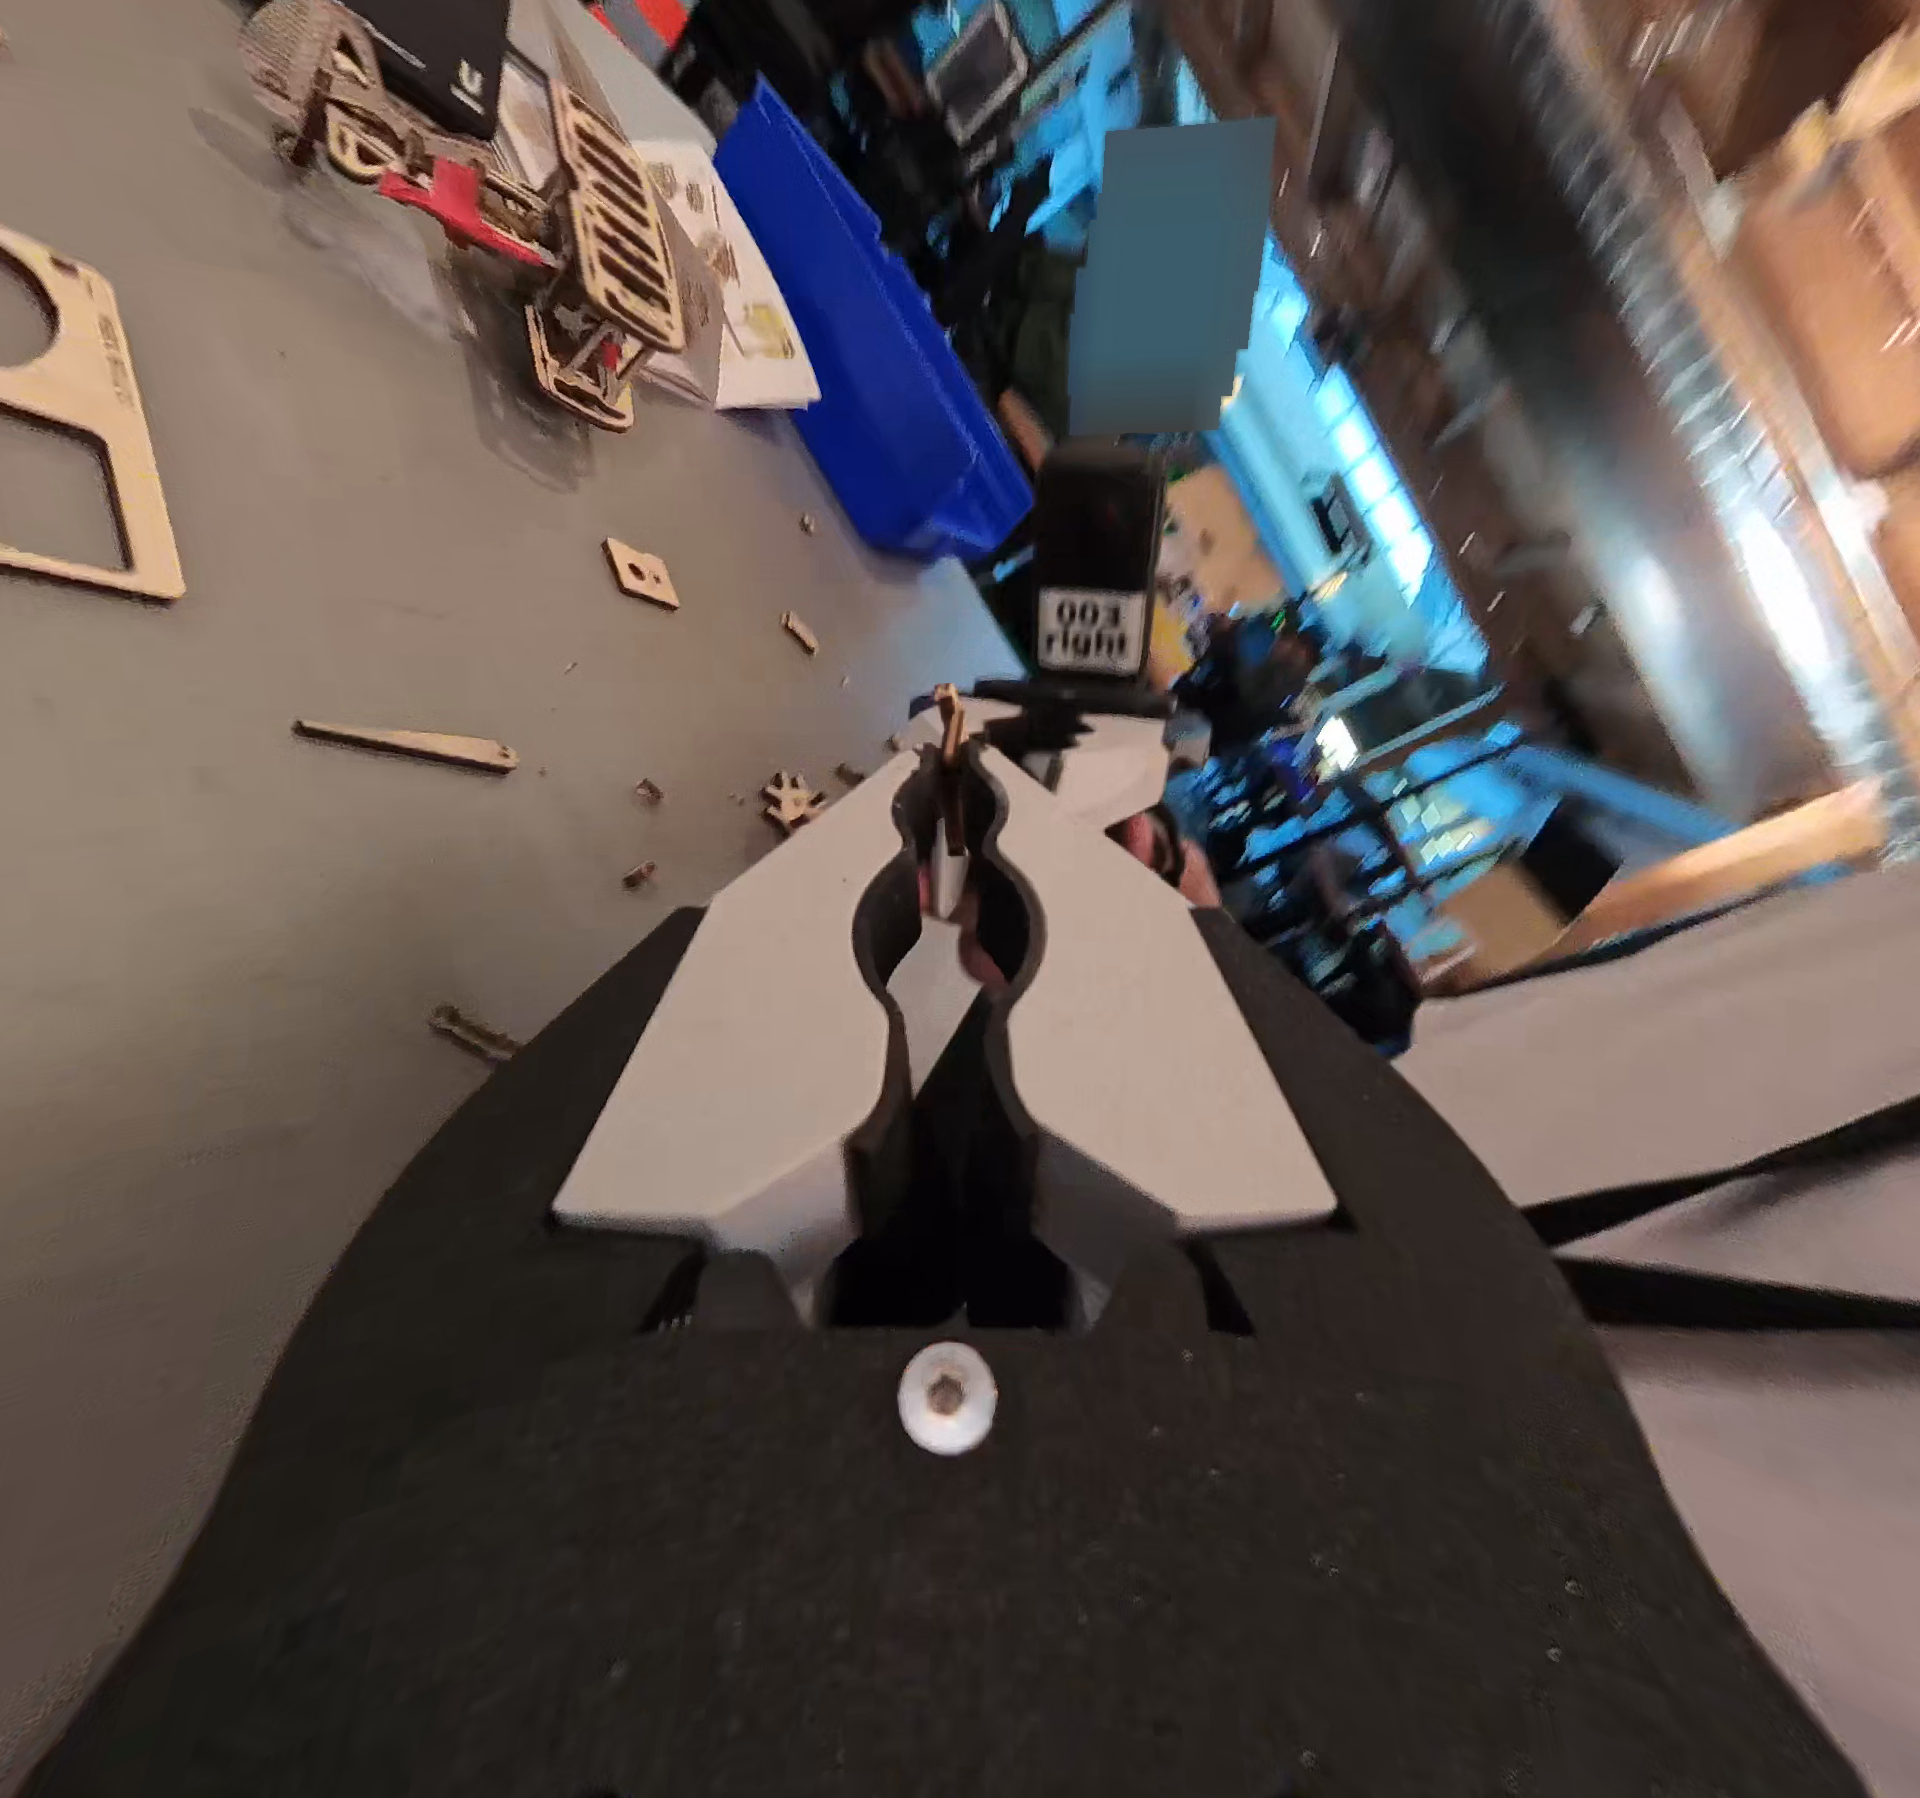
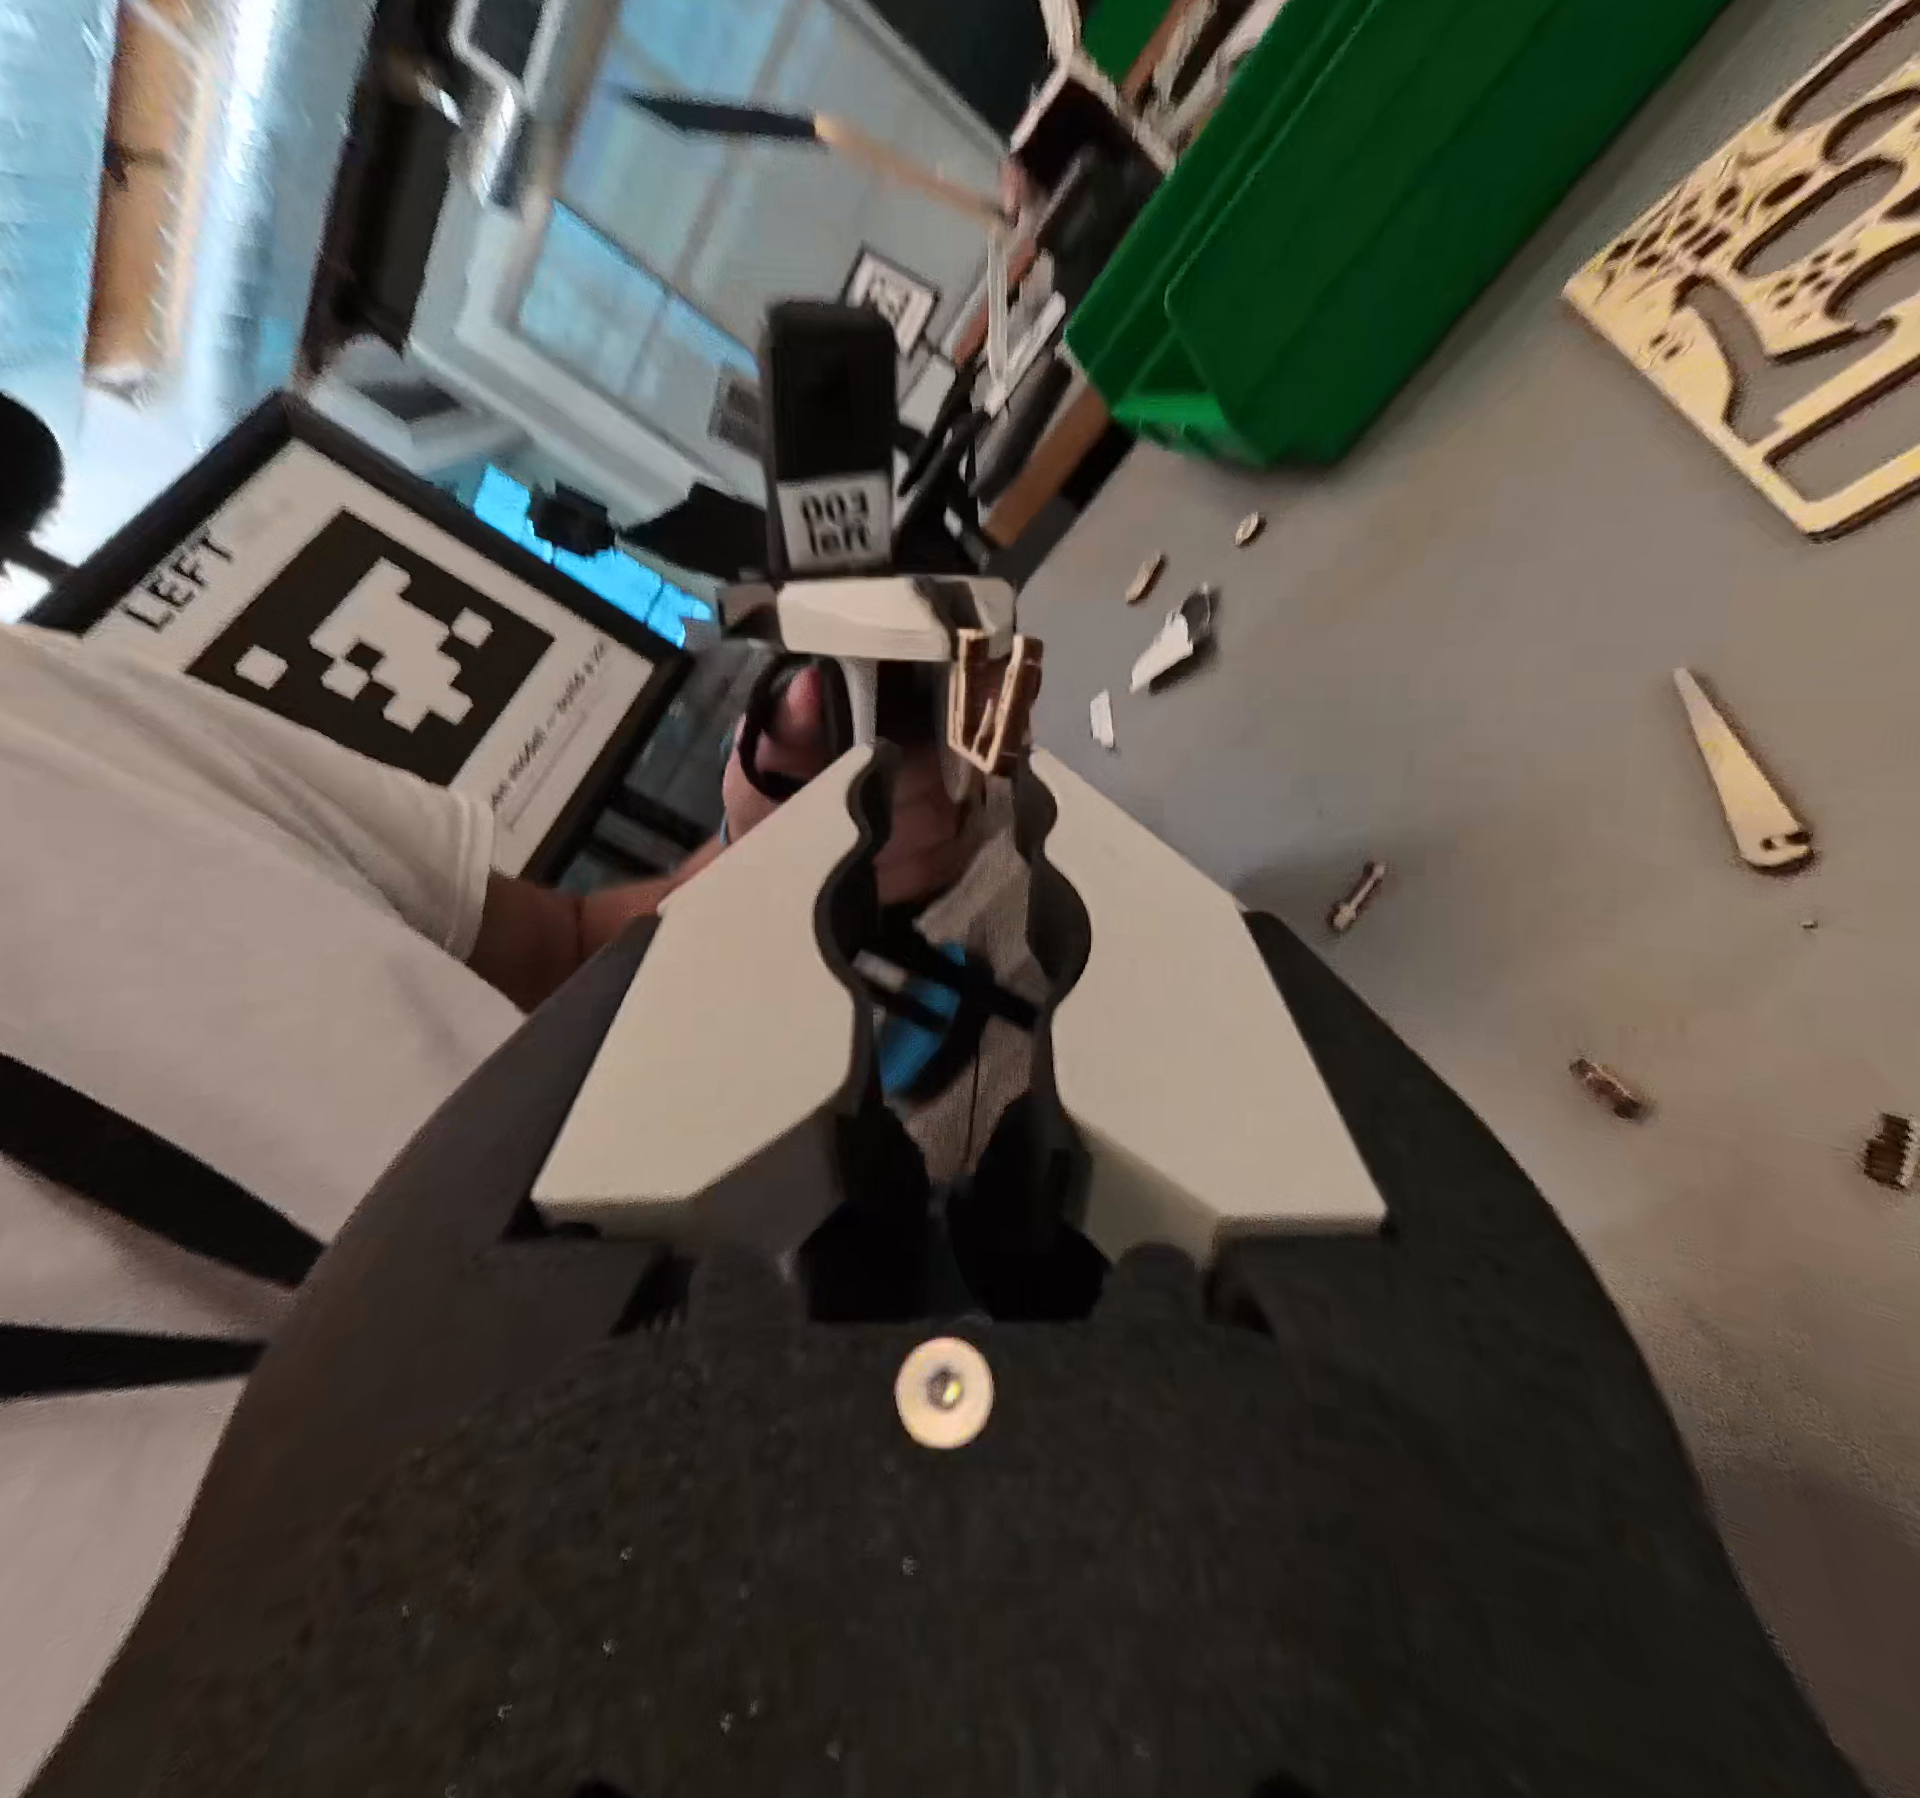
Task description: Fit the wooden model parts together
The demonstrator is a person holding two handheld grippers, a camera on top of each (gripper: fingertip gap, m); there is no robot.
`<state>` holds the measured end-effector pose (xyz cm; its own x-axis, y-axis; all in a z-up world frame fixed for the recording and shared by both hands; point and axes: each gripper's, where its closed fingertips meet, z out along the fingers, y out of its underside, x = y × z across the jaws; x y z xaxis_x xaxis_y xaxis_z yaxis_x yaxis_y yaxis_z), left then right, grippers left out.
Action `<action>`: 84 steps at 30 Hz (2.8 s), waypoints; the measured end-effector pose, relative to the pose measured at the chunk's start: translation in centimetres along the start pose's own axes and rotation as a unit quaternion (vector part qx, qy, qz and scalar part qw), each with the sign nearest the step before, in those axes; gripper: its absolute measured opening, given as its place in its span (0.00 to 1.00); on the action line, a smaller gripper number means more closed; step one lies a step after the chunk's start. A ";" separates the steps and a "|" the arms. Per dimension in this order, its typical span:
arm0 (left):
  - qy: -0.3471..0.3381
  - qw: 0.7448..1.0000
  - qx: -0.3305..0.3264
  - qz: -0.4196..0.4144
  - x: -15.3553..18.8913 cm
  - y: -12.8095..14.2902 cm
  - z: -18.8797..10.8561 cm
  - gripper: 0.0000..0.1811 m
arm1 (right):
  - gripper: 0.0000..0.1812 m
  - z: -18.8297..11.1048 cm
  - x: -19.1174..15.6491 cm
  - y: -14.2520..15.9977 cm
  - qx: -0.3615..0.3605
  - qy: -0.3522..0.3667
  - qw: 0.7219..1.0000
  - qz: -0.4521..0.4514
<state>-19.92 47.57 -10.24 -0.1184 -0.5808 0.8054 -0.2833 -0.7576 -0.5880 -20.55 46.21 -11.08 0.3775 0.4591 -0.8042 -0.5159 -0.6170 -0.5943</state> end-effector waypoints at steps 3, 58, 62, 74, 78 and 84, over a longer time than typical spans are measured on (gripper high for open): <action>0.014 0.998 0.049 -0.047 -0.2 -0.3 0.1 0.00 | 0.05 -0.1 0.5 -0.9 0.069 0.010 0.997 0.013; 0.002 0.993 0.080 -0.089 -2.3 -0.1 0.2 0.00 | 0.12 -0.4 2.2 -0.7 0.097 0.053 0.994 -0.015; -0.024 0.994 0.092 -0.053 -3.1 -1.5 -1.4 0.00 | 0.12 -0.5 3.6 0.1 0.069 0.056 0.995 0.044; -0.167 0.984 0.049 0.030 -4.9 -0.4 -5.4 0.00 | 0.20 -5.3 10.4 0.9 -0.179 0.360 0.879 -0.255; -0.179 0.981 0.037 0.061 -4.8 -0.5 -6.2 0.00 | 0.21 -4.3 12.6 1.6 -0.196 0.361 0.878 -0.245; -0.168 0.983 0.044 0.066 -4.3 -1.2 -7.0 0.00 | 0.12 -4.5 13.6 1.9 -0.224 0.404 0.836 -0.296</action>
<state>-25.75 53.03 -12.45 0.1775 -0.7299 0.6602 -0.2011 -0.6836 -0.7016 -12.92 48.39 -23.19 0.9545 0.2981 -0.0005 0.2167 -0.6950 -0.6856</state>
